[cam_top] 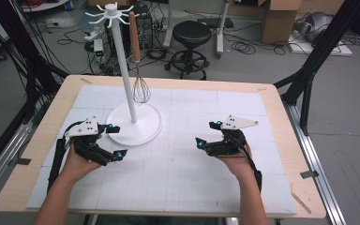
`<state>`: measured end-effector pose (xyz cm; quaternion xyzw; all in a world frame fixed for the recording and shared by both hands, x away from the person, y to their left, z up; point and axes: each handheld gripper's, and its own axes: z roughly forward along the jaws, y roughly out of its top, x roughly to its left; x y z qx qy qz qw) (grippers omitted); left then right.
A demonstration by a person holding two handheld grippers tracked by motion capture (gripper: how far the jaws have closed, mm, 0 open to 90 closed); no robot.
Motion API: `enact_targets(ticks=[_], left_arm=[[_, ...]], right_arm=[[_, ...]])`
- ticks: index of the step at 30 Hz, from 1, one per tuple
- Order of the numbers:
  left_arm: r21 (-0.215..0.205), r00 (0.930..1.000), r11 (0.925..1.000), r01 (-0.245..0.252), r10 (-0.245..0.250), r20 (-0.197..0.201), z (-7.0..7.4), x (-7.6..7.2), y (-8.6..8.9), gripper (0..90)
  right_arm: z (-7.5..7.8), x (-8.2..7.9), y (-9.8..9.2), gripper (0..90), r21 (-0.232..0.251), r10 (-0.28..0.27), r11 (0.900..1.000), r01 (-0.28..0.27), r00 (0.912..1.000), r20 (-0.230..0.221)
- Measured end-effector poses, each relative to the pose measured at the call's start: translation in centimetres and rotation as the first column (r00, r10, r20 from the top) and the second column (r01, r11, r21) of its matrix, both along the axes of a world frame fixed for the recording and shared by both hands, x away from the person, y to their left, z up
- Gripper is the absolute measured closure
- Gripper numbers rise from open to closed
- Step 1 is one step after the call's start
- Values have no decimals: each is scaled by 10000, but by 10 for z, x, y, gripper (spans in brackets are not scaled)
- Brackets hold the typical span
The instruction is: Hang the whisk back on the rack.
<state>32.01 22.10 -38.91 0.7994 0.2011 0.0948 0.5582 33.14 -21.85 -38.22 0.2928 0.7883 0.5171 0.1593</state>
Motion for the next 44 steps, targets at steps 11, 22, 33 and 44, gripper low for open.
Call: enact_targets(ticks=[11,22,33,44], left_arm=[[56,10000,10000,7,-7,-33,-2,2,-1,73],[-50,10000,10000,14,-14,4,-1,1,0,73],[-28,10000,10000,-17,17,-5,-1,0,-1,73],[24,10000,10000,-12,12,5,-1,1,0,73]], right_arm=[[1,1,-3,157,142,-34,9999,34,10000,41],[0,0,-2,157,75,-34,10000,34,10000,-5],[0,0,-2,158,136,26,9999,-26,10000,-31],[0,0,-1,158,104,58,9999,-57,9999,-108]])
